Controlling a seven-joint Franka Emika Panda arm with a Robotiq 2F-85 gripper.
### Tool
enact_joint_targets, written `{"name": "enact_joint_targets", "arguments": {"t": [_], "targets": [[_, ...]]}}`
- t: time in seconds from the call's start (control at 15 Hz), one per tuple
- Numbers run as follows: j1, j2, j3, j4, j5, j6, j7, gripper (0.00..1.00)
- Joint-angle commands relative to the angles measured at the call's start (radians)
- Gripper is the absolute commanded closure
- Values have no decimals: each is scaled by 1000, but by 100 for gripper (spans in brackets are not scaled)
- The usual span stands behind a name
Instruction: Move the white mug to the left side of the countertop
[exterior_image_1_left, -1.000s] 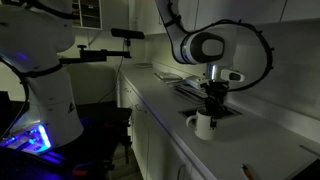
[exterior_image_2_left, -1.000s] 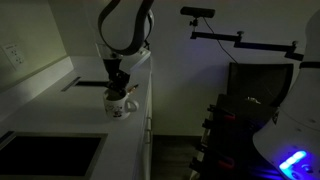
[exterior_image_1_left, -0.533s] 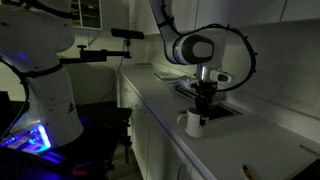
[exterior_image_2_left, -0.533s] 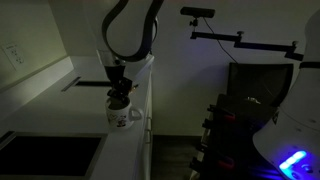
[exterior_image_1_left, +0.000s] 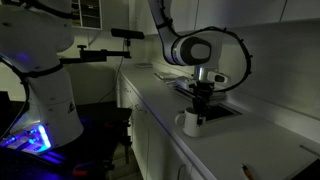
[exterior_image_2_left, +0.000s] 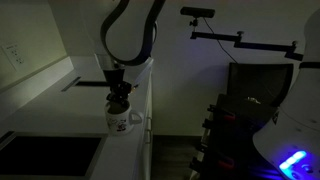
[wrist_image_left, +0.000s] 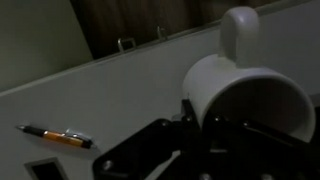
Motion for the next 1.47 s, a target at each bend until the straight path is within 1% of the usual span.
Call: {"name": "enact_joint_targets", "arguments": {"t": [0.0,0.53,0.6,0.67,0.73,0.8,0.87,1.07,1.13,1.2,1.33,1.4], "targets": [[-16,13,11,13,20,18,-31,98],[-34,62,10,84,55,20,-29,98],[-33,67,8,93,57,10,-21,90],[-30,72,4,98,44,6,-29,65],[-35,72,9,100,48,6,-44,64],[-34,65,6,100,40,5,-48,60],[-51,47,24,95,66,-4,-79,53],[-104,-29,71,79,159,-41,-206,30],[-115,-66,71,80,182,-85,-230,23],[-140,-96,89,82,233,-127,-289,15],[-161,-162,87,91,288,-231,-373,0],[-162,-188,75,96,291,-273,-391,0]]}}
